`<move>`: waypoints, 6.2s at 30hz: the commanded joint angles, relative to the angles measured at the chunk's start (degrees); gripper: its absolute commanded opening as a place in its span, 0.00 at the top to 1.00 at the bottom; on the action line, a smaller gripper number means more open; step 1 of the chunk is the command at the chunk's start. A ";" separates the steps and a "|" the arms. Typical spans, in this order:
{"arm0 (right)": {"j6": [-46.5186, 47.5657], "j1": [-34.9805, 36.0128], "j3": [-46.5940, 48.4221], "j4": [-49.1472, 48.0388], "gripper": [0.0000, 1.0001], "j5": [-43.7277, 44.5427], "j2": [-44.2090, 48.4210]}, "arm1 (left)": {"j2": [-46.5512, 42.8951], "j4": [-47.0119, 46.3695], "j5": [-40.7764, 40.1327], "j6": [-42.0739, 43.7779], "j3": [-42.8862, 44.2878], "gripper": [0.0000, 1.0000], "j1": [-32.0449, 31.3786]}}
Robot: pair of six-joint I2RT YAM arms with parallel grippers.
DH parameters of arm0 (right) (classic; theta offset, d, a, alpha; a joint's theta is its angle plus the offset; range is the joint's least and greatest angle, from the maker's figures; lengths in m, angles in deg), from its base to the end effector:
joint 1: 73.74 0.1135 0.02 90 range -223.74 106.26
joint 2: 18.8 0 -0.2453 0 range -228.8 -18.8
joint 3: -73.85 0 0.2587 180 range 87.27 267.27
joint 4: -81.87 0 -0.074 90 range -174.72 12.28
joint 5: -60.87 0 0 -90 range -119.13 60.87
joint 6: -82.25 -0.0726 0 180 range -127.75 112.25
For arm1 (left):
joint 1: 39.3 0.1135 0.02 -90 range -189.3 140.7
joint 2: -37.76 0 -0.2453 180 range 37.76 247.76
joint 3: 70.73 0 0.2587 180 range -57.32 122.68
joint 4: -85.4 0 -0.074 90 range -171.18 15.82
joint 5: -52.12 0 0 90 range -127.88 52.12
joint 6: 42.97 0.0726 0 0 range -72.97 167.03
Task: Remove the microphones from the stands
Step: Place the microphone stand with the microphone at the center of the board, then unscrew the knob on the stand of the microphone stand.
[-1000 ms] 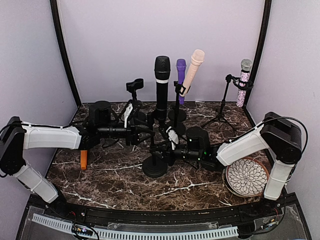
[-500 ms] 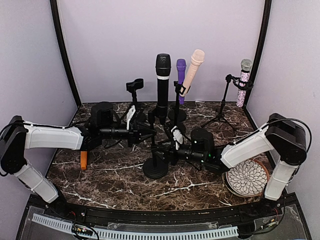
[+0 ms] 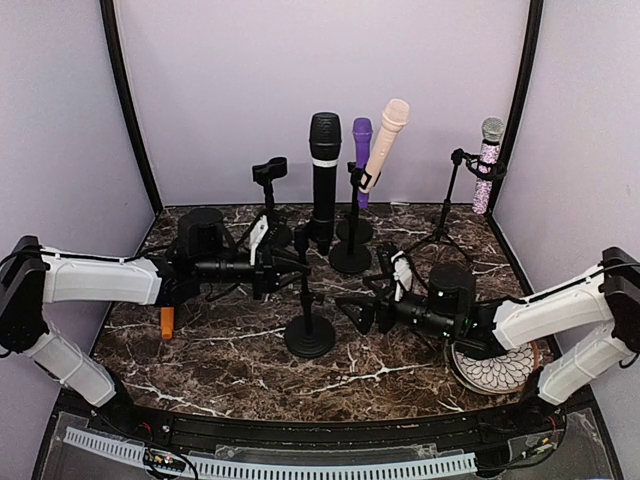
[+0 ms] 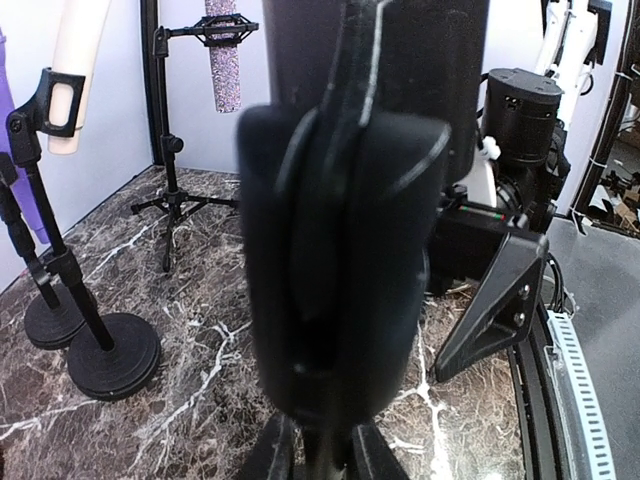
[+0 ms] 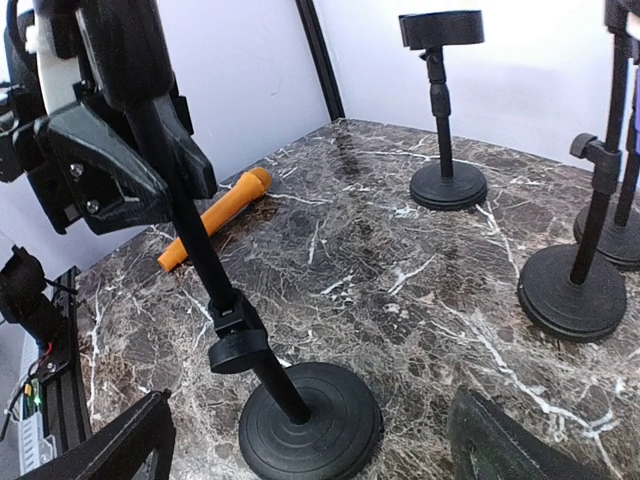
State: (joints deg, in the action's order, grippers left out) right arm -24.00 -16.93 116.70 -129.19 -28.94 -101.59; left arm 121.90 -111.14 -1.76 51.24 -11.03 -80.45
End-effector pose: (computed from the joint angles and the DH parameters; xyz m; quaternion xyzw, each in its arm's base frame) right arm 0.1822 0.2780 0.1681 -0.2623 0.7130 0.3860 0.5232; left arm 0.2443 -0.2703 0.2323 0.4643 0.5830 -0.4196 0.5181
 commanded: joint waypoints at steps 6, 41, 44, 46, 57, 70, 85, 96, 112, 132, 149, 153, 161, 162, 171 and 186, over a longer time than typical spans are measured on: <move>-3.81 0.48 -2.28 3.07 0.06 3.74 7.42 | -2.36 -1.46 -0.97 -2.13 -1.64 0.51 -0.07; -30.37 0.71 7.00 8.60 0.18 -4.92 -2.10 | -7.32 36.77 3.27 8.73 20.70 0.24 1.09; -31.66 0.16 8.09 9.50 0.21 -6.70 -3.17 | -7.17 35.61 2.11 8.42 20.80 0.23 1.14; -31.74 -0.31 8.08 9.45 0.22 -7.16 -3.36 | -7.88 33.33 1.43 7.99 18.38 0.23 1.08; -35.86 -3.27 9.55 4.23 0.41 -15.39 -9.04 | -13.67 24.87 -2.54 6.79 9.67 0.23 1.09; -36.53 -3.64 8.84 -0.59 0.40 -16.59 -9.29 | -12.44 25.99 -3.31 7.32 10.13 0.23 0.98; -34.19 -3.57 11.31 -2.01 0.66 -19.88 -13.19 | -11.30 27.83 -4.71 8.99 10.73 0.23 0.79; -33.55 -3.56 9.88 -7.57 0.88 -21.14 -14.95 | -10.65 29.13 -6.28 10.56 10.80 0.23 0.08; -29.95 -3.56 8.19 -9.84 1.00 -20.22 -17.05 | -7.12 27.25 -4.53 6.93 17.46 0.22 -0.13; -5.67 -0.74 8.20 -2.49 1.00 -8.96 -14.15 | -4.90 26.96 -1.00 7.41 17.12 0.58 -0.16; -2.31 2.94 2.11 -7.18 0.34 5.49 -4.43 | -5.59 25.78 0.34 8.88 13.68 0.73 -0.11; -6.63 2.66 0.27 -5.03 0.22 6.45 -0.47 | -5.57 25.27 0.61 8.61 13.41 0.74 -0.12; -24.06 -1.21 1.15 1.63 0.23 -0.52 0.35 | -5.13 24.89 0.60 8.15 13.05 0.75 -0.14; -24.50 -1.25 1.09 0.74 0.22 -2.80 0.34 | -5.13 24.86 0.57 8.13 13.05 0.75 -0.15; -29.48 -2.97 4.51 -1.20 0.23 -13.94 -3.50 | -5.21 24.98 0.24 7.83 12.75 0.75 -0.10; -27.17 -3.56 9.02 -6.91 0.62 -18.84 -11.24 | -5.22 25.71 -0.33 8.20 12.87 0.75 -0.13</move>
State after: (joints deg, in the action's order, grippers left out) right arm -51.73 -20.18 124.06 -131.35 -46.17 -112.01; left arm 117.25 -88.71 -1.32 58.85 3.26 -80.62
